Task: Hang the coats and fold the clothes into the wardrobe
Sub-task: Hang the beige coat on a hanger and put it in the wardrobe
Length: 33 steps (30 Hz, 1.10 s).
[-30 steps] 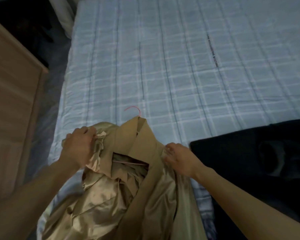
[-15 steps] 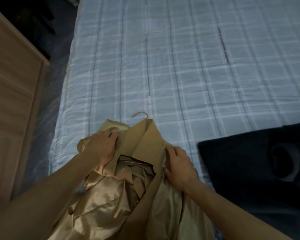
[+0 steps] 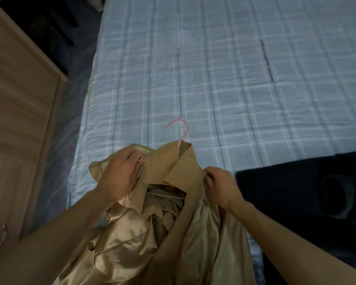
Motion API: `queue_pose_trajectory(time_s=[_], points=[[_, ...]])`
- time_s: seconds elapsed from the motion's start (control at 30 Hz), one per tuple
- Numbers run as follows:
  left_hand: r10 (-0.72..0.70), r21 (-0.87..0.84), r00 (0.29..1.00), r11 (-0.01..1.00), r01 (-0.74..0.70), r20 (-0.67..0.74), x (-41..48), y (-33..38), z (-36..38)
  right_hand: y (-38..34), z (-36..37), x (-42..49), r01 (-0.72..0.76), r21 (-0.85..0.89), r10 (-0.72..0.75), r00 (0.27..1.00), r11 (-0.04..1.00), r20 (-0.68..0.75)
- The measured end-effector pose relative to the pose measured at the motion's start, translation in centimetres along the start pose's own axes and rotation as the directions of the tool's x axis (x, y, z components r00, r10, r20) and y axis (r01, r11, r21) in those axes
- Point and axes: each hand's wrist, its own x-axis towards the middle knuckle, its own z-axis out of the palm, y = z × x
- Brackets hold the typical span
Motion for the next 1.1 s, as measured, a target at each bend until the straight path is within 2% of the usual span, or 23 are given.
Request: queue_pose_trajectory(time_s=[0.3,0.53,0.77,1.1], points=[[0.062,0.002,0.977,0.998,-0.063,-0.206,1.0,6.5,-10.3,-5.7,-9.8,-3.3,0.215,0.047,-0.194,0.939,0.975,-0.285],[0.174,0.116,0.896,0.984,-0.139,-0.408,-1.0,12.4,-19.8,-12.4,-18.4,-8.2,0.387,-0.023,-0.34,0.777,0.922,-0.529],[0.272,0.191,0.805,0.961,-0.199,-0.527,-6.0,18.8,-29.4,-19.2,-25.5,-15.1,0.492,-0.203,-0.502,0.611,0.847,-0.612],[0.343,0.212,0.679,0.939,-0.272,-0.649,-16.0,25.8,-38.4,-27.8,-32.1,-26.3,0.562,-0.322,-0.607,0.447,0.762,-0.657]])
